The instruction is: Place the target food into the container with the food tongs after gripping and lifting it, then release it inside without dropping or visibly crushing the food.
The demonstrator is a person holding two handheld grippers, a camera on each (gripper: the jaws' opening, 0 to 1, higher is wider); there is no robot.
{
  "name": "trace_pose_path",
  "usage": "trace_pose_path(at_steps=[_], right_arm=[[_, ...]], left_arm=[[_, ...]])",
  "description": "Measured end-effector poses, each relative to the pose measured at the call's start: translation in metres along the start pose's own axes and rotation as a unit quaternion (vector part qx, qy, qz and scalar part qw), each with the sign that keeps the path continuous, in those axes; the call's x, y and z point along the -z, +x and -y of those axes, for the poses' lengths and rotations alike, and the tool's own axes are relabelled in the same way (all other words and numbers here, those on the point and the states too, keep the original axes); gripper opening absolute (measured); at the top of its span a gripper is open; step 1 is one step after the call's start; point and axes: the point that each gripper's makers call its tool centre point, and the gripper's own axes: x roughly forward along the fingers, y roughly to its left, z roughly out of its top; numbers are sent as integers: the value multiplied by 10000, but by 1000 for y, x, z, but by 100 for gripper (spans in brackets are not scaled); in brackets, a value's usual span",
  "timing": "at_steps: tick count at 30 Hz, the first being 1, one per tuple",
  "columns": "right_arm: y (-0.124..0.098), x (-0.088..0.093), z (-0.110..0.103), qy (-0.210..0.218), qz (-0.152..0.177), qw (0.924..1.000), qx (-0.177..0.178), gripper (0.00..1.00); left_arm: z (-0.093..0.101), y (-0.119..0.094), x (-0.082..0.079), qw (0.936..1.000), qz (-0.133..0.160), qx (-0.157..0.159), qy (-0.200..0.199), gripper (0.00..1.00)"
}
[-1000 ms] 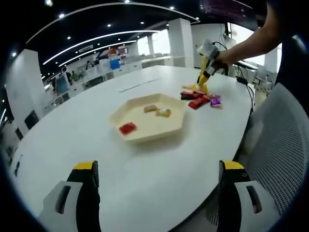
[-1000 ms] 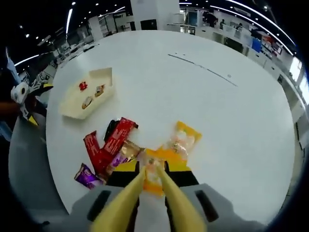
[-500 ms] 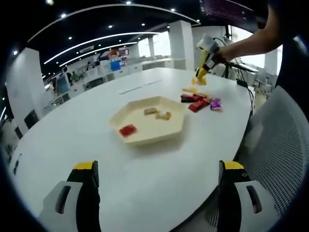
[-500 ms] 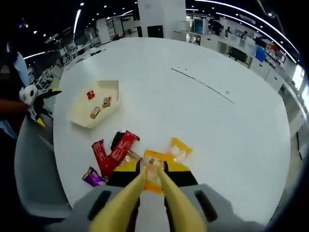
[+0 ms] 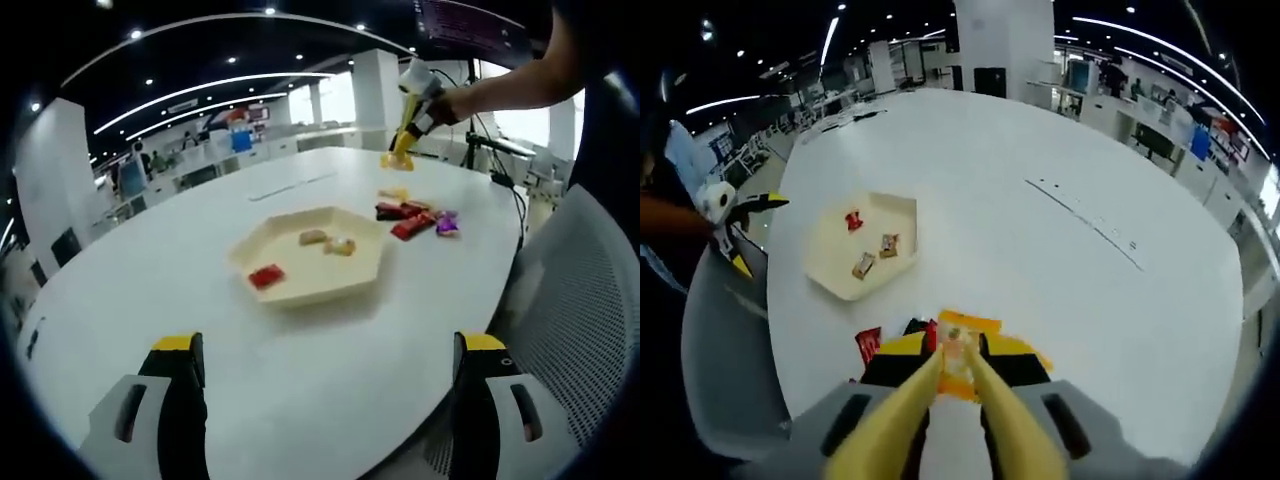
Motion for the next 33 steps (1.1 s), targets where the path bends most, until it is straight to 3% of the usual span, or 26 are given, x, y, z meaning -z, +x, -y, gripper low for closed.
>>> trace_pose_path(at_steps=[7,21,33], right_arm=[[16,-36,-26,-304,97,9991,-266,18],[53,-124,-90,-716,447,9926,-876,19],[79,-165,-123,-1029,473,9870,-1139,19]], left_arm=[[0,0,-1,10000,-14,-11,10,99],[-2,-1,-1,10000,-6,-88,29,99],[-2,0,0,10000,-32,-91,20,99]])
